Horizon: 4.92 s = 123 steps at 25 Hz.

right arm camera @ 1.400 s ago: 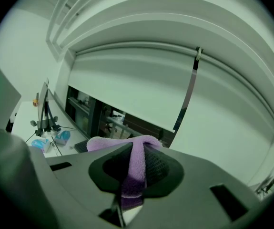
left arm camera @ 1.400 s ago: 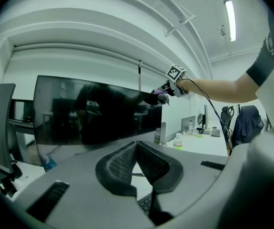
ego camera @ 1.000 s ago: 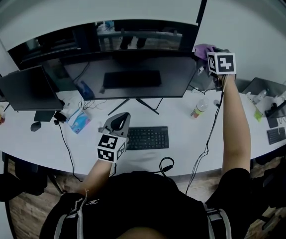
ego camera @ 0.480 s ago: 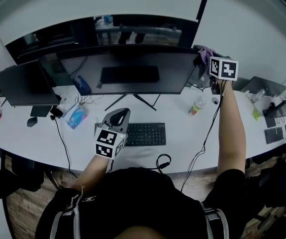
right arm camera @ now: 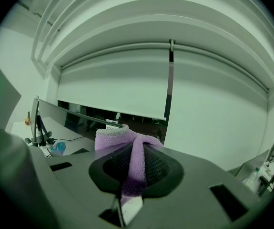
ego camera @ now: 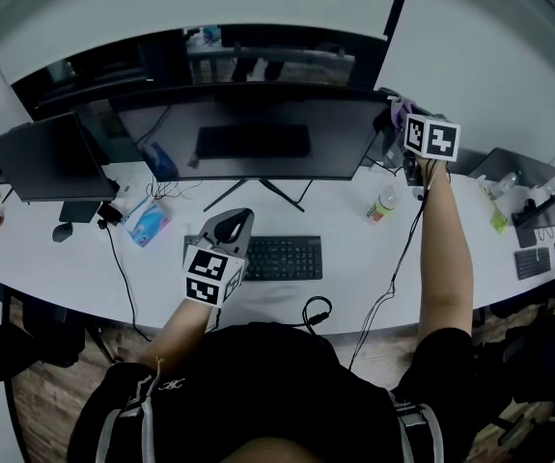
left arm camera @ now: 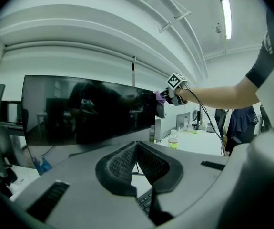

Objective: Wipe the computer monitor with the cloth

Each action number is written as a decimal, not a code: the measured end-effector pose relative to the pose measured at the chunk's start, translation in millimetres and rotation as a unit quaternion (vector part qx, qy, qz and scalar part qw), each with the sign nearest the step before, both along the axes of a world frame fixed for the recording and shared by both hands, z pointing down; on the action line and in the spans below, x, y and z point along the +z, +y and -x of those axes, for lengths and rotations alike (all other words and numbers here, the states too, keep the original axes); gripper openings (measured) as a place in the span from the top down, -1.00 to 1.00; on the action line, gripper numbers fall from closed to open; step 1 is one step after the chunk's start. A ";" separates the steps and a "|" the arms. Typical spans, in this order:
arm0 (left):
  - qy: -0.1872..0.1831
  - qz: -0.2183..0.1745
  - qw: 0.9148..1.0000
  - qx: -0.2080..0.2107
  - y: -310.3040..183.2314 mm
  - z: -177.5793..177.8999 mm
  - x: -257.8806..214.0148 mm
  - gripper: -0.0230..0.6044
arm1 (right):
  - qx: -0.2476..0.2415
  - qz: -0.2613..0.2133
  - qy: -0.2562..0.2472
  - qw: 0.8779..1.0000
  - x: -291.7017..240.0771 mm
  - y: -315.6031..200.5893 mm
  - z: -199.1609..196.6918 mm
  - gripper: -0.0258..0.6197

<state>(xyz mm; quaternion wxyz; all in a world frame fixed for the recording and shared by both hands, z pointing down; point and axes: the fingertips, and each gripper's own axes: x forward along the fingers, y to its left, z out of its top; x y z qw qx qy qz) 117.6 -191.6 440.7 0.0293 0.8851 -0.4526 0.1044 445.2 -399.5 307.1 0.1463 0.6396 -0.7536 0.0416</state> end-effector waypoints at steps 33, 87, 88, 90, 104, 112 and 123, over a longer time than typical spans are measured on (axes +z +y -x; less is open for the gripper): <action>-0.009 0.024 1.000 0.007 -18.3 -4.3 20.0 0.89 | 0.123 0.002 -0.072 0.990 120.6 -7.2 -3.4 0.70; -0.033 0.063 0.997 -0.002 -47.1 3.5 50.3 0.89 | 0.198 0.148 -0.141 0.959 323.5 -12.9 2.9 0.70; -0.033 0.064 0.997 -0.003 -46.7 4.9 50.4 0.89 | 0.198 0.148 -0.138 0.959 324.2 -13.0 3.2 0.70; -0.033 0.065 0.997 -0.004 -45.5 7.6 51.1 0.89 | 0.197 0.151 -0.133 0.960 326.8 -12.7 4.0 0.70; -0.030 0.064 0.997 -0.010 -40.5 15.5 50.9 0.89 | 0.183 0.180 -0.162 0.953 344.8 -7.6 22.4 0.70; -0.036 0.067 0.997 -0.027 -31.6 31.9 49.6 0.89 | 0.166 0.177 -0.187 0.952 347.1 -3.3 38.1 0.70; -0.040 0.076 0.994 -0.063 -11.9 66.2 48.3 0.89 | 0.086 0.196 -0.190 0.958 351.5 -7.2 102.9 0.69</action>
